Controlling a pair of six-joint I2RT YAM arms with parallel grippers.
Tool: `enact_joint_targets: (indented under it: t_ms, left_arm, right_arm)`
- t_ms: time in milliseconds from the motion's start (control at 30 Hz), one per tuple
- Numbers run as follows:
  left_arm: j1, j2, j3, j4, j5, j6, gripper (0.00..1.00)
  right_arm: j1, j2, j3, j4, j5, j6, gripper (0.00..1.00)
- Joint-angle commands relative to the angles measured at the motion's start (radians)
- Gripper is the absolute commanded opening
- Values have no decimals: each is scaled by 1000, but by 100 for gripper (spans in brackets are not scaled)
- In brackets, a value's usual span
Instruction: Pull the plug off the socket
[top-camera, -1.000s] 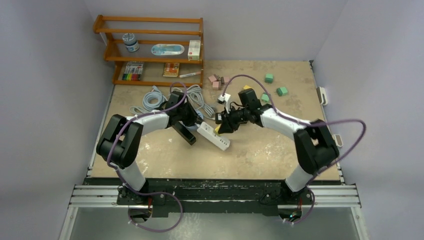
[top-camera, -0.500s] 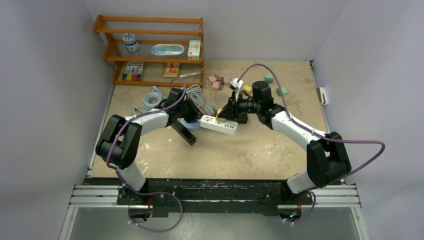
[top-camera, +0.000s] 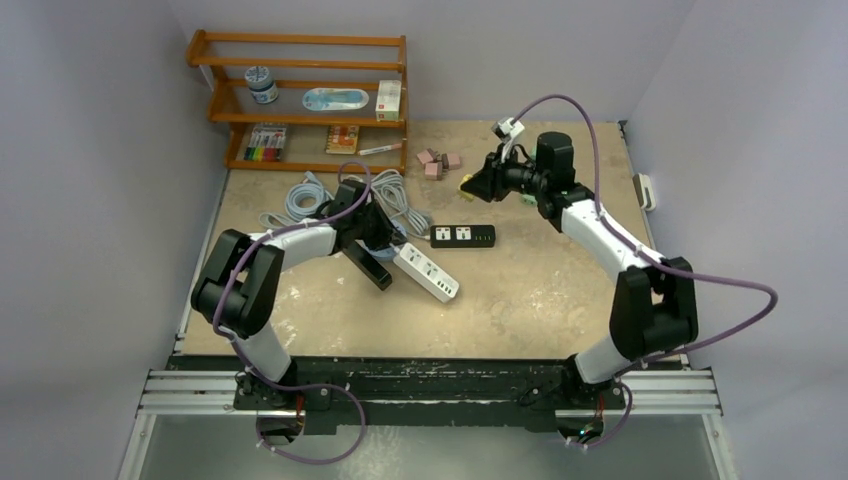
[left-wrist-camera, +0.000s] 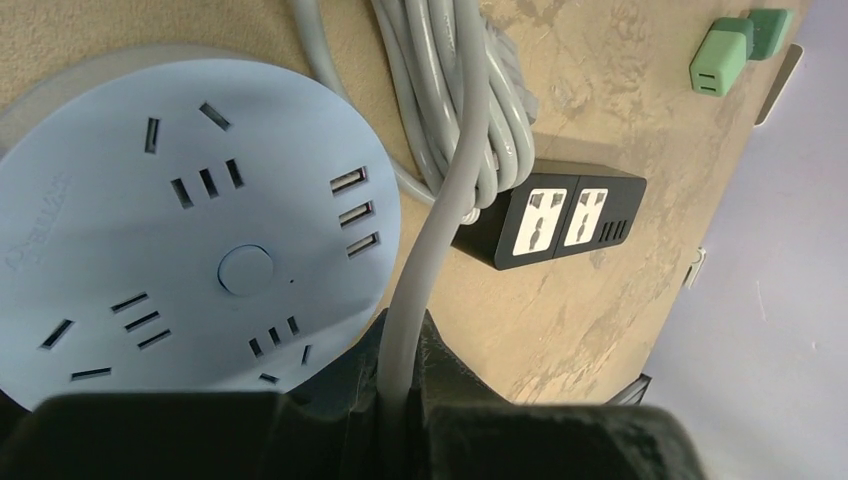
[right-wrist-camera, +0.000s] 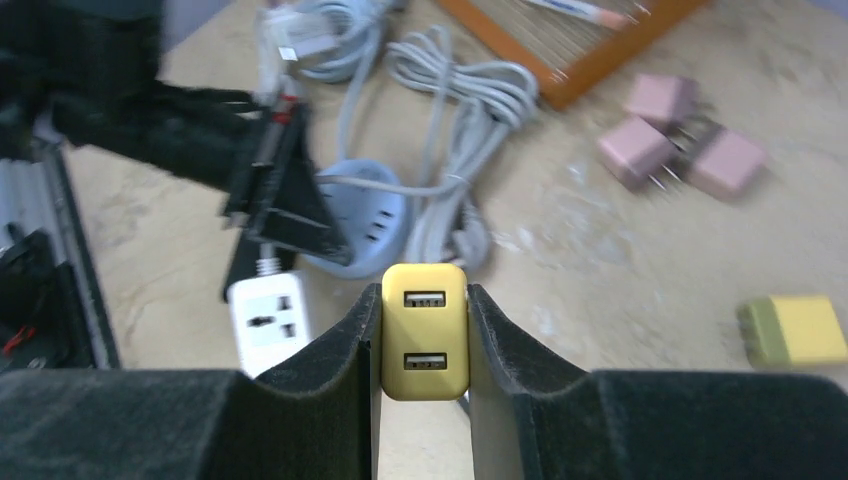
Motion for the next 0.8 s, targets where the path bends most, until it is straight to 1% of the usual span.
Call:
enact_joint_targets:
  t_ms: [0, 67, 100, 133, 167, 200, 267, 333, 433, 567, 667, 767]
  left_arm:
    - [13, -22, -10, 30, 22, 19, 0]
    - [13, -28, 5, 0, 45, 63, 22]
    - [14, -31, 30, -53, 45, 108, 34]
    - [14, -28, 73, -142, 33, 170, 43]
    - [13, -18, 127, -252, 16, 248, 49]
    - [13, -7, 185, -366, -11, 311, 52]
    - [14, 0, 257, -515, -84, 399, 53]
    - [16, -17, 280, -585, -163, 430, 54]
    - [15, -58, 275, -627, -225, 442, 55]
    - [15, -96, 282, -697, -306, 470, 55]
    - [16, -123, 288, -709, -389, 480, 55]
    - [19, -133, 305, -707, -400, 480, 56]
  right_arm:
    - [-79, 140, 69, -61, 144, 66, 0]
    - [-92, 237, 114, -77, 127, 72, 0]
    - [-95, 269, 130, -72, 134, 81, 0]
    - [-95, 300, 142, -60, 135, 91, 0]
    - [-96, 325, 157, -47, 130, 98, 0]
    - [-97, 351, 171, -31, 129, 109, 0]
    - [-97, 397, 211, -16, 124, 121, 0]
    - [-97, 441, 257, -16, 120, 127, 0]
    - [-97, 502, 330, -41, 135, 123, 0]
    - [-97, 564, 404, -74, 191, 113, 0]
    - [-99, 612, 466, -120, 220, 86, 1]
    - [-103, 666, 529, -159, 241, 59, 11]
